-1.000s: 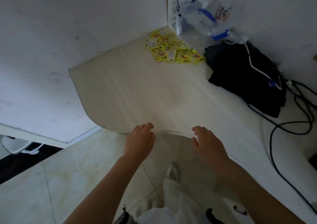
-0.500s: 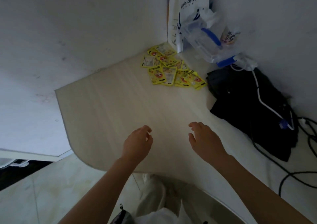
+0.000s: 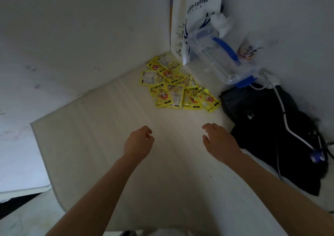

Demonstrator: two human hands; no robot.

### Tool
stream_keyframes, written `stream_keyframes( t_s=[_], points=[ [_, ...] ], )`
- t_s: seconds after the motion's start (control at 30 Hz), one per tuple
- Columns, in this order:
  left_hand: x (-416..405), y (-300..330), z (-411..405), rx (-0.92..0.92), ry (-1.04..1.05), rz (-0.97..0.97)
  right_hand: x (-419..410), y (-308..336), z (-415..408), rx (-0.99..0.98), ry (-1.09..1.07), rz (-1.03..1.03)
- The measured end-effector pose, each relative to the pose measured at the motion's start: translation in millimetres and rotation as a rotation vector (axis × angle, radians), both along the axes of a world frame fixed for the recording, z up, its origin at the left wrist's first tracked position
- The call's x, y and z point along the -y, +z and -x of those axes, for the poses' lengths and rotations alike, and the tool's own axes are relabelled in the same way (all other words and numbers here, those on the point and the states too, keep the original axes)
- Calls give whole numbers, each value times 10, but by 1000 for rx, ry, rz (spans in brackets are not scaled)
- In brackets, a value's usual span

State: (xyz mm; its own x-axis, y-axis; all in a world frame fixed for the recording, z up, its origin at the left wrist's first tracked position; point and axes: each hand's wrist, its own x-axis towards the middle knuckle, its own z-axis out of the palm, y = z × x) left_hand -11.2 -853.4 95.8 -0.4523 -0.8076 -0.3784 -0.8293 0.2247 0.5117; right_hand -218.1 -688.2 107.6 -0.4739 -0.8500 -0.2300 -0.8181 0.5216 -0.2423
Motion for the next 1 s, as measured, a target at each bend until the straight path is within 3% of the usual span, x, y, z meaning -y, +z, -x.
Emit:
stream_keyframes(
  t_s=[0.4,0.53,1.0],
  points=[
    [768,-170,634,67,199,-122,877,-206,881,-88,35,-87],
    [907,-247,898,62,258,-113,1109,-326,1095,-173,81,-219],
    [1207,-488,1481,104,341,-32,1180,-623,955,-244,21,-221]
  ],
)
